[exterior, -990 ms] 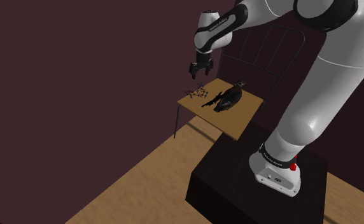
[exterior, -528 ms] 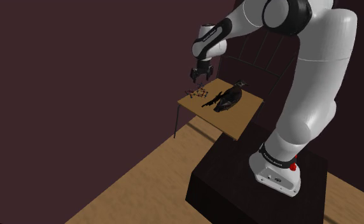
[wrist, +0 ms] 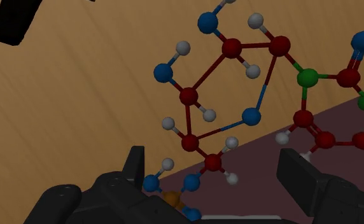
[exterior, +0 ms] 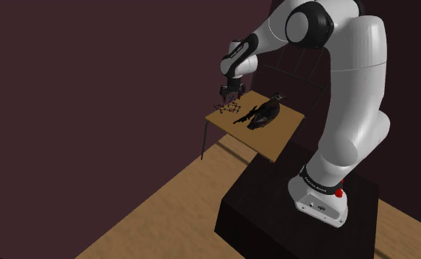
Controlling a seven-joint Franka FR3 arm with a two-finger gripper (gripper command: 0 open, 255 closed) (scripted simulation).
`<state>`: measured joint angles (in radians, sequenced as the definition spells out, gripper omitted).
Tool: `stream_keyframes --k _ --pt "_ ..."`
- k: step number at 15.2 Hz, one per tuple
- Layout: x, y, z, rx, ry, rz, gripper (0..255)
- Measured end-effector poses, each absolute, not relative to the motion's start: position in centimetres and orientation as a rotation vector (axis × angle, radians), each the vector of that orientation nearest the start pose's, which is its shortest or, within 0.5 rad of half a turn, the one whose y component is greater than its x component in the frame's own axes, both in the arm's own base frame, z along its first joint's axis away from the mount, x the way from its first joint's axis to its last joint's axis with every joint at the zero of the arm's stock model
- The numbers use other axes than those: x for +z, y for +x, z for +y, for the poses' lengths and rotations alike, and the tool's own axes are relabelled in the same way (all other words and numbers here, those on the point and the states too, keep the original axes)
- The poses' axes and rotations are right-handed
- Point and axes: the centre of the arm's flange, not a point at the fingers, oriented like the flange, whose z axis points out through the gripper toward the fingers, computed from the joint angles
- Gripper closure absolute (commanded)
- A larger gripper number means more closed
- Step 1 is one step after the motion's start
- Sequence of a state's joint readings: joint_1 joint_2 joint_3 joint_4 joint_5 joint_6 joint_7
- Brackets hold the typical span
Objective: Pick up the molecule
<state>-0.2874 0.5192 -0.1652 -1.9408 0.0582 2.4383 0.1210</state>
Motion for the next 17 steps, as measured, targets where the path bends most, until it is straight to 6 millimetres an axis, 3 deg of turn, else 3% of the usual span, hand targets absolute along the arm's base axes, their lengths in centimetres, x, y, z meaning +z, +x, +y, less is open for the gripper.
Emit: stream_keyframes --k 3,4,14,17 --pt "20.1 56.1 -27.1 0.029 -3.042 0.938 0" --pt "20.0 56.1 -27.1 0.026 -3.042 0.94 255" --pt "19.9 56.1 -27.0 0.025 -3.042 0.94 255" --pt "20.7 56.0 -26.9 0.031 -3.042 0.938 255"
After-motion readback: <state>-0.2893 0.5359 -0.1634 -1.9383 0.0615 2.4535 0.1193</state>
